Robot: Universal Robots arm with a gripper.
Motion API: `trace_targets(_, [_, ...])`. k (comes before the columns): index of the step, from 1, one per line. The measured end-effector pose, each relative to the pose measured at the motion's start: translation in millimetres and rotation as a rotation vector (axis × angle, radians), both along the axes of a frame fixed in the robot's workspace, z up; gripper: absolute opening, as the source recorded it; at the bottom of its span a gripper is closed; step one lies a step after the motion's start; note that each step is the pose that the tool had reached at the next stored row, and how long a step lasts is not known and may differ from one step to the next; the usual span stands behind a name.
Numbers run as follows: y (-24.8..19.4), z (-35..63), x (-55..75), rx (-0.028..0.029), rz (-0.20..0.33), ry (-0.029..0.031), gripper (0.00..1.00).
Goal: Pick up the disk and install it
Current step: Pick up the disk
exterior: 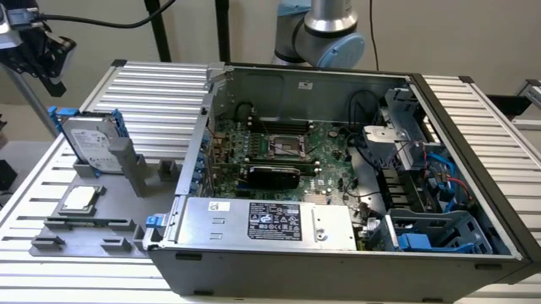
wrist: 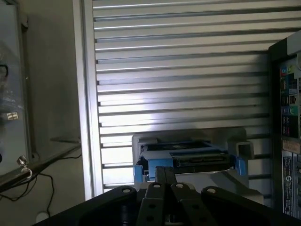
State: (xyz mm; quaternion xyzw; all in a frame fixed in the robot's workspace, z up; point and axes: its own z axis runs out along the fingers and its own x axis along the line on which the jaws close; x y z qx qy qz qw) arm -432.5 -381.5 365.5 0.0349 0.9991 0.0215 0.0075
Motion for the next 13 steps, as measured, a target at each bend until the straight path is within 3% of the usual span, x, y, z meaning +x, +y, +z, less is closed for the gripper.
trace_targets(4, [0.0,-0.3,4.3,0.0001,0.026,0.0007,0.00])
trace_targets(13, [0.0,-1.5,4.4,-0.0001,0.185,0.0008,0.00])
